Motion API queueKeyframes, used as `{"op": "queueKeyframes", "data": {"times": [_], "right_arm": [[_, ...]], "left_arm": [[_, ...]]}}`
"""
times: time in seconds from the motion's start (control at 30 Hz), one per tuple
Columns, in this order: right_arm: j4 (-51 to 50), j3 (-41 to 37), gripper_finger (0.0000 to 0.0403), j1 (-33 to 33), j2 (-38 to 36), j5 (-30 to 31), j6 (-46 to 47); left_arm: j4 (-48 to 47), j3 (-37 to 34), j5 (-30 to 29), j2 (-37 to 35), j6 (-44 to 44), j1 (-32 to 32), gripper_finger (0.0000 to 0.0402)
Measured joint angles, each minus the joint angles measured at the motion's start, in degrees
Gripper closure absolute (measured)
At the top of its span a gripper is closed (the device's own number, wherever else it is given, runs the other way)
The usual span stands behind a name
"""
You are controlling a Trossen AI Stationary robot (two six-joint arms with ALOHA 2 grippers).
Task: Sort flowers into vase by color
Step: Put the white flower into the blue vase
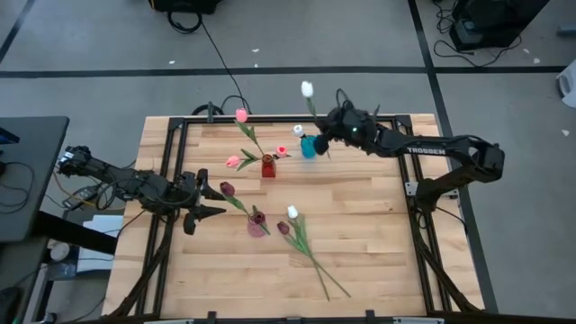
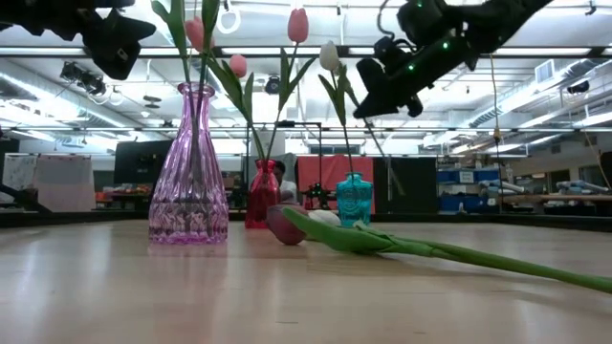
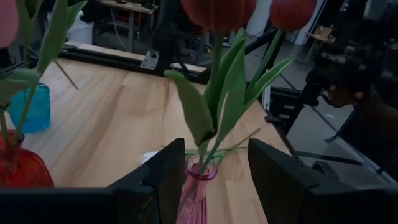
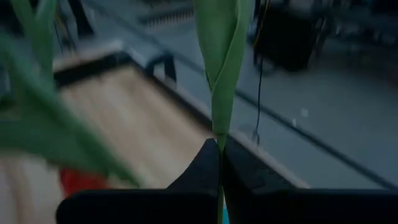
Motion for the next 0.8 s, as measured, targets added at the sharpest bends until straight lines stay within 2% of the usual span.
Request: {"op": "queueKeyframes", "data": {"times": [0.07, 0.17, 0.3, 0.67, 0.8], "right_arm": [[6.1, -1.3, 0.0392, -1.9, 0.0, -1.6, -0.6], [14.0, -1.7, 0.0392, -4.6, 0.0, -7.7, 0.7], [18.9, -1.6, 0.0392, -7.0, 0.0, -13.1, 3.7], [22.8, -1.6, 0.0392, -9.4, 0.0, -15.8, 4.1], [24.8, -1.6, 0.0392, -8.7, 2.5, -15.8, 2.7]], "left_arm": [[-0.1, 0.0, 0.0, 0.0, 0.0, 0.0, 0.0220], [0.3, 0.0, 0.0, 0.0, 0.0, 0.0, 0.0220], [-0.6, 0.0, -0.3, 0.0, -0.7, 0.0, 0.0220], [-0.8, 0.0, -1.7, 0.0, -0.6, 0.0, 0.0220], [-0.8, 0.0, -2.8, 0.0, 0.5, 0.0, 0.0220]]}}
